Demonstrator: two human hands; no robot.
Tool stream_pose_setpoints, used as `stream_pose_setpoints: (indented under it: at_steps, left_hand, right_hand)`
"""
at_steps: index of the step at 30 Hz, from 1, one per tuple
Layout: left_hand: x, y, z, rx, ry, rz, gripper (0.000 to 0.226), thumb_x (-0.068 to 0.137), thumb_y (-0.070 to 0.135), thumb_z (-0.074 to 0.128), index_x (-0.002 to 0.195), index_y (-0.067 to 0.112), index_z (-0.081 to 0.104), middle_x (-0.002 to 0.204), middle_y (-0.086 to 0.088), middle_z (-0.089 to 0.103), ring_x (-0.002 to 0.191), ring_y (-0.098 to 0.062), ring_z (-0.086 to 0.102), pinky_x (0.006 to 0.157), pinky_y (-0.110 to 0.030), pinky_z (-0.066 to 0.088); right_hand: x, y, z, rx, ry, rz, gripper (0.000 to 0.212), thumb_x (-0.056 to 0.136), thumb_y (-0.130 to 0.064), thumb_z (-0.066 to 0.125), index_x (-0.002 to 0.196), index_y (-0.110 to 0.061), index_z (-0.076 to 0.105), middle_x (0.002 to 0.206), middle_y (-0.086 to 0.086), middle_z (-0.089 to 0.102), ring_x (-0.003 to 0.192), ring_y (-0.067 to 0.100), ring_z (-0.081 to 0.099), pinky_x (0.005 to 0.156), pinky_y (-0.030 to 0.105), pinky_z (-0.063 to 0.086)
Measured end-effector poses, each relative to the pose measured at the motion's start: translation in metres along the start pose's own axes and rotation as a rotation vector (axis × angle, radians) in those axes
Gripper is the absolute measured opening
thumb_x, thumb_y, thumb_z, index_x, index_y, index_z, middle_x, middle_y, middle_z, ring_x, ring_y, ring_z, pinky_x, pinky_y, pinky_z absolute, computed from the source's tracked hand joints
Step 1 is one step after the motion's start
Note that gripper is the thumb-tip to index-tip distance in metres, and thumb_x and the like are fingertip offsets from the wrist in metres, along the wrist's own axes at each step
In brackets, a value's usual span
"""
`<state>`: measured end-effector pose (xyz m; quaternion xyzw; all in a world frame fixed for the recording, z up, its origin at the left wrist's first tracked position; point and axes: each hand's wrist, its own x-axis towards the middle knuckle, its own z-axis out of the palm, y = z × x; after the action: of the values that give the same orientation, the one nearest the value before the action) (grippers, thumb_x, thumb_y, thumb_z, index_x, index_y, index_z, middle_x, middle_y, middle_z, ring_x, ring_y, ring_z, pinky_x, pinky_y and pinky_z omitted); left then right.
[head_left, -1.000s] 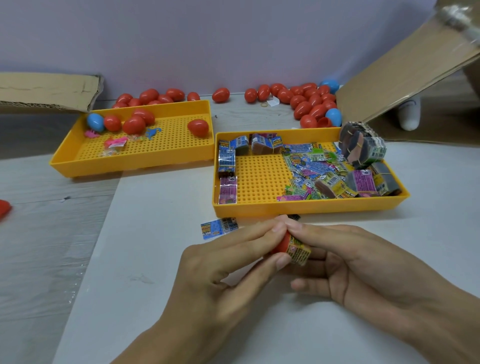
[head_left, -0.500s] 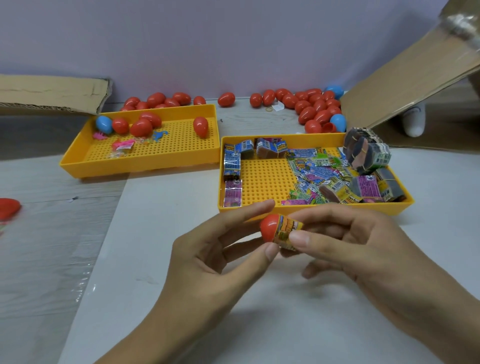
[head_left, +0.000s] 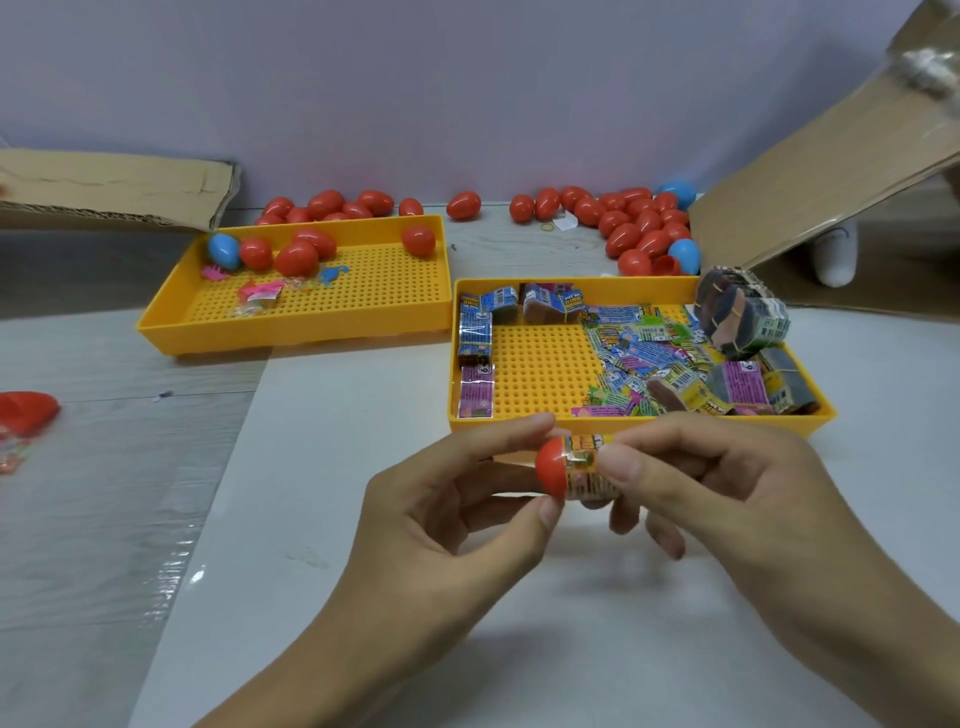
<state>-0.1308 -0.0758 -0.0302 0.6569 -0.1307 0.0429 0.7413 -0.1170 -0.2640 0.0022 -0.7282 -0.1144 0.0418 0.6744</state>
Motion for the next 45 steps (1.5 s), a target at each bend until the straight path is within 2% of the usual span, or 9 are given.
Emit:
stream_pose_setpoints:
  at_steps: [7, 14, 20, 24, 28, 35, 39, 42, 45]
  left_hand:
    - [0.0, 0.002, 0.0, 0.028, 0.036, -0.037, 0.041, 0.079, 0.006, 0.077, 0.115, 0.025, 0.072, 0.102, -0.006, 0.076, 0.092, -0.026, 0.075, 0.078, -0.028, 0.059]
    - [0.002, -0.005, 0.001, -0.01, 0.139, -0.051, 0.035, 0.071, 0.007, 0.085, 0.098, 0.029, 0.078, 0.093, -0.008, 0.077, 0.082, -0.029, 0.076, 0.069, -0.025, 0.06]
    - [0.005, -0.008, 0.006, -0.012, 0.188, -0.03, 0.038, 0.056, 0.006, 0.075, 0.088, 0.026, 0.08, 0.083, -0.014, 0.076, 0.071, -0.031, 0.075, 0.06, -0.031, 0.06]
    - [0.009, -0.008, 0.006, -0.056, 0.162, -0.076, 0.039, 0.051, 0.006, 0.07, 0.083, 0.025, 0.081, 0.08, -0.017, 0.074, 0.067, -0.033, 0.075, 0.054, -0.028, 0.059]
    - [0.011, -0.003, 0.007, -0.025, 0.187, -0.037, 0.018, 0.068, 0.006, 0.078, 0.074, 0.022, 0.08, 0.074, -0.018, 0.072, 0.061, -0.032, 0.072, 0.049, -0.026, 0.056]
    - [0.054, 0.033, -0.014, 0.356, 0.28, 0.333, 0.011, 0.085, 0.013, 0.073, 0.092, 0.021, 0.075, 0.079, 0.001, 0.072, 0.063, -0.018, 0.069, 0.052, -0.021, 0.054]
    - [0.146, 0.032, -0.056, 0.917, 0.278, 0.245, 0.021, 0.093, 0.012, 0.065, 0.11, 0.024, 0.07, 0.103, 0.007, 0.07, 0.094, -0.006, 0.064, 0.074, -0.014, 0.052]
    - [0.217, 0.006, -0.07, 1.099, 0.16, -0.132, 0.052, 0.09, -0.003, 0.06, 0.136, 0.02, 0.056, 0.134, -0.005, 0.058, 0.119, -0.02, 0.055, 0.076, -0.017, 0.046]
    - [0.242, -0.02, -0.072, 1.274, 0.121, -0.173, 0.051, 0.089, -0.006, 0.058, 0.135, 0.014, 0.056, 0.138, -0.013, 0.054, 0.123, -0.03, 0.052, 0.082, -0.026, 0.041]
  right_hand:
    - [0.001, -0.01, 0.003, -0.027, 0.078, 0.016, 0.027, 0.06, -0.037, 0.09, 0.081, -0.025, 0.078, 0.067, 0.003, 0.072, 0.052, 0.005, 0.061, 0.048, 0.016, 0.045]
    - [0.022, -0.062, -0.062, -0.731, 0.501, -0.449, 0.011, 0.084, -0.052, 0.071, 0.09, -0.043, 0.071, 0.085, -0.025, 0.071, 0.074, 0.001, 0.066, 0.062, 0.012, 0.047]
    - [0.059, -0.133, -0.211, -0.696, 0.874, -0.13, 0.057, 0.05, -0.088, 0.068, 0.084, -0.043, 0.07, 0.071, -0.027, 0.063, 0.074, -0.005, 0.062, 0.087, 0.044, 0.053]
    - [0.07, -0.14, -0.202, -0.645, 1.041, -0.022, 0.071, 0.057, -0.088, 0.059, 0.084, -0.023, 0.065, 0.069, -0.009, 0.05, 0.065, 0.018, 0.05, 0.066, 0.033, 0.043]
    - [0.046, -0.094, -0.122, -0.217, 0.65, -0.109, 0.029, 0.076, -0.051, 0.069, 0.076, -0.023, 0.074, 0.052, -0.009, 0.034, 0.043, 0.009, 0.028, 0.038, 0.017, 0.025]
    - [0.008, 0.012, 0.032, -0.04, -0.089, 0.068, 0.033, 0.069, -0.053, 0.067, 0.076, -0.023, 0.077, 0.051, -0.003, 0.056, 0.048, 0.002, 0.047, 0.049, 0.015, 0.036]
    - [0.009, 0.024, 0.038, -0.087, -0.193, 0.056, 0.024, 0.079, -0.048, 0.069, 0.078, -0.025, 0.076, 0.062, -0.004, 0.063, 0.056, 0.001, 0.052, 0.054, 0.015, 0.039]
    - [0.01, 0.026, 0.034, -0.052, -0.174, 0.075, 0.022, 0.081, -0.046, 0.066, 0.079, -0.026, 0.075, 0.056, -0.008, 0.055, 0.055, 0.002, 0.047, 0.052, 0.017, 0.037]
    - [0.012, 0.027, 0.035, -0.034, -0.189, 0.07, 0.026, 0.079, -0.051, 0.063, 0.082, -0.027, 0.074, 0.055, -0.013, 0.055, 0.055, -0.001, 0.048, 0.053, 0.014, 0.037]
